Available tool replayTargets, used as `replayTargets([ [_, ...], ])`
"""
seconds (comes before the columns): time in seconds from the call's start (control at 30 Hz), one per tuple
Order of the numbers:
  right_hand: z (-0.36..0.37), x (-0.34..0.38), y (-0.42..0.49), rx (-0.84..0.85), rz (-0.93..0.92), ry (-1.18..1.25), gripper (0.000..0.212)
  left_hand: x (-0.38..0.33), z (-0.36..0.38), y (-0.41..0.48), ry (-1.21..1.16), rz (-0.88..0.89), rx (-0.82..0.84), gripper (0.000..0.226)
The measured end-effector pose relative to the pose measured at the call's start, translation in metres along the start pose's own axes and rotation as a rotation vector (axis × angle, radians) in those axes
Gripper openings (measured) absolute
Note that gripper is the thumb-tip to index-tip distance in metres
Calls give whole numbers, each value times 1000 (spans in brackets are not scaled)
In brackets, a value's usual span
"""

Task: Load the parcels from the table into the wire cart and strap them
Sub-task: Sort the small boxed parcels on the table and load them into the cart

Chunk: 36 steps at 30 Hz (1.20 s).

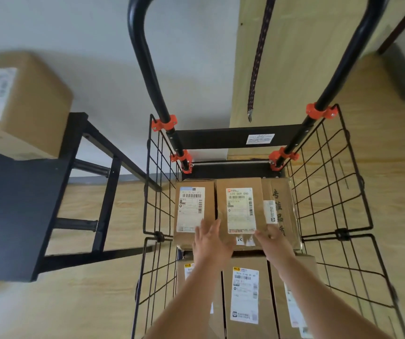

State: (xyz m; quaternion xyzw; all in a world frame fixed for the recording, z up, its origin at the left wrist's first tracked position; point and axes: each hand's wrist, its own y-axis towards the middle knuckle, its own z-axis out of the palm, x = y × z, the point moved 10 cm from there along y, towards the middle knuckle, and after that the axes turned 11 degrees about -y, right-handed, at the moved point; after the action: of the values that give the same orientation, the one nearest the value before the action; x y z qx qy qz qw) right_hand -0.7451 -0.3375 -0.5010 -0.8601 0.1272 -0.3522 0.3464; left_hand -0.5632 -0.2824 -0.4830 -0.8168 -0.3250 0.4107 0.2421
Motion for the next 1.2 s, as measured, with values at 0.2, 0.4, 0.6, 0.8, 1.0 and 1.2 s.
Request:
replayTargets([
  [0.2,-12,5,-32,35,-18,-50,28,-7,-8,-36,-45,-7,-30,73],
  [0.4,-21,24,-80,55,-129,-212,33,-13,-24,-89,-76,26,-85,50],
  [0.6,-19,51,-141,39,-353,-594,42,-6,-42,-152,111,67,-116,60],
  [0.8,5,89,-194,26,-563,-905,38,19,-75,-198,277,25,-166,70],
  [1.0,37,131,-235,-3,-711,-1012,31,55,-118,-225,266,10,-259,66],
  [1.2,92,161,-275,-24,-785,-1139,16,108,-154,-247,207,-4,-277,66],
])
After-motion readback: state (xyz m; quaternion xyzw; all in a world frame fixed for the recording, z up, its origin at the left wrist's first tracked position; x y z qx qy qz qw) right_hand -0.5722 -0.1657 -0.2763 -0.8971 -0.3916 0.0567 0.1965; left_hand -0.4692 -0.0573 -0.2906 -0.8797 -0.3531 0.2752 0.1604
